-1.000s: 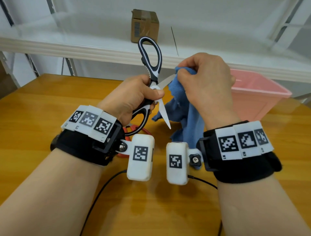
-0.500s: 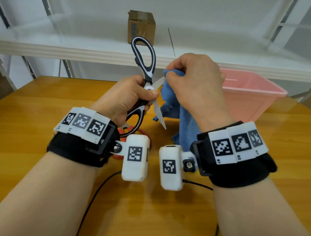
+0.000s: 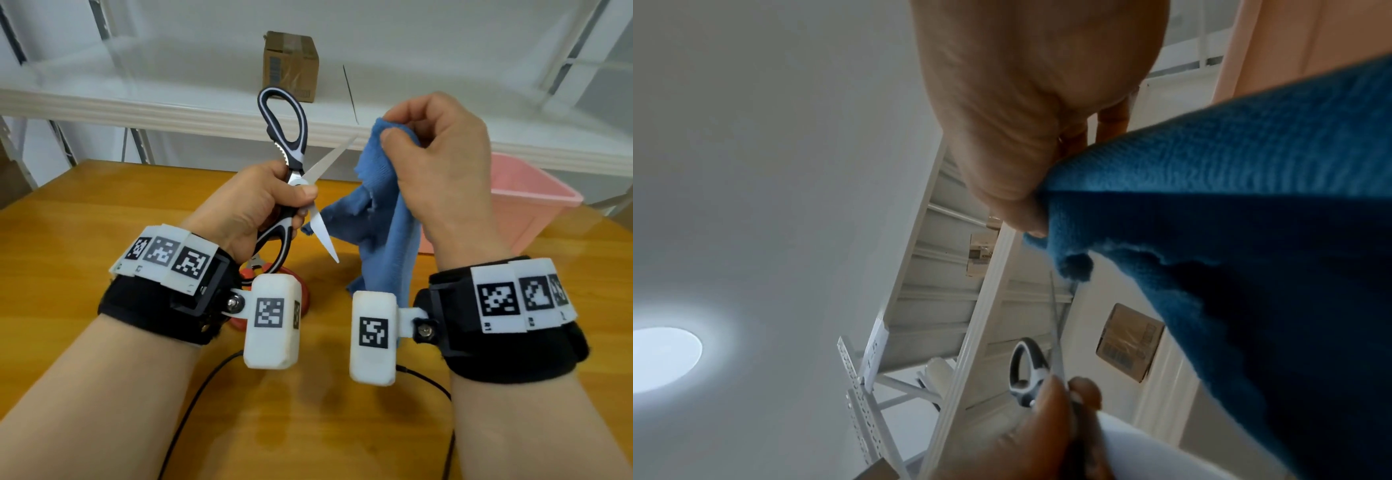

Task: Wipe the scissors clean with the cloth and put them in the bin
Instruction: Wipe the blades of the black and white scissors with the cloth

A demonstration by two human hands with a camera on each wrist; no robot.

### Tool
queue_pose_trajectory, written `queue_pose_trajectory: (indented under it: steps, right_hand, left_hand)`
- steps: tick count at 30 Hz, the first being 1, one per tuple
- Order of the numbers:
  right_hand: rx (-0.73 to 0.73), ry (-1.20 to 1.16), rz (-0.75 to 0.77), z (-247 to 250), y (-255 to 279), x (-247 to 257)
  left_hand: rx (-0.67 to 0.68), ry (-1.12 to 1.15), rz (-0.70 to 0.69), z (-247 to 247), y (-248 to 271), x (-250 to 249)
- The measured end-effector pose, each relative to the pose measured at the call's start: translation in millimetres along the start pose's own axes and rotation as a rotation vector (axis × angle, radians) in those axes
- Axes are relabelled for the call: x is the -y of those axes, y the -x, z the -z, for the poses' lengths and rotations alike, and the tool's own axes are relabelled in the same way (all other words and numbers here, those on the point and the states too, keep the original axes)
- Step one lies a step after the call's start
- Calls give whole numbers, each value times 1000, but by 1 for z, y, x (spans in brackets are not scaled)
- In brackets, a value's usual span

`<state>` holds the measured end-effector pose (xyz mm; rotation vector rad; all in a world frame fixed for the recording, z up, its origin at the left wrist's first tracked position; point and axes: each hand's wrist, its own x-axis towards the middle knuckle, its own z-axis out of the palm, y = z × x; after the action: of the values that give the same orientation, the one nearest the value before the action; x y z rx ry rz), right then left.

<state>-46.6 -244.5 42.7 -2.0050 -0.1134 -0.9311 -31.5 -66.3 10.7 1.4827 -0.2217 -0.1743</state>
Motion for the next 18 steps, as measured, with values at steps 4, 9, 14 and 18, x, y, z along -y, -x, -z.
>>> queue_pose_trajectory:
  steps: [4, 9, 14, 18]
  right_hand:
    - [26, 107, 23, -4, 3, 2]
    - [53, 259, 170, -9, 7, 11]
    - [161, 512, 295, -26, 14, 14]
    - [130, 509, 174, -23, 9, 6]
  left_hand:
    - [0, 36, 22, 0, 0, 0]
    - [12, 56, 26, 1, -1, 0]
    - [21, 37, -5, -1, 0, 2]
    - [29, -1, -13, -4, -1, 4]
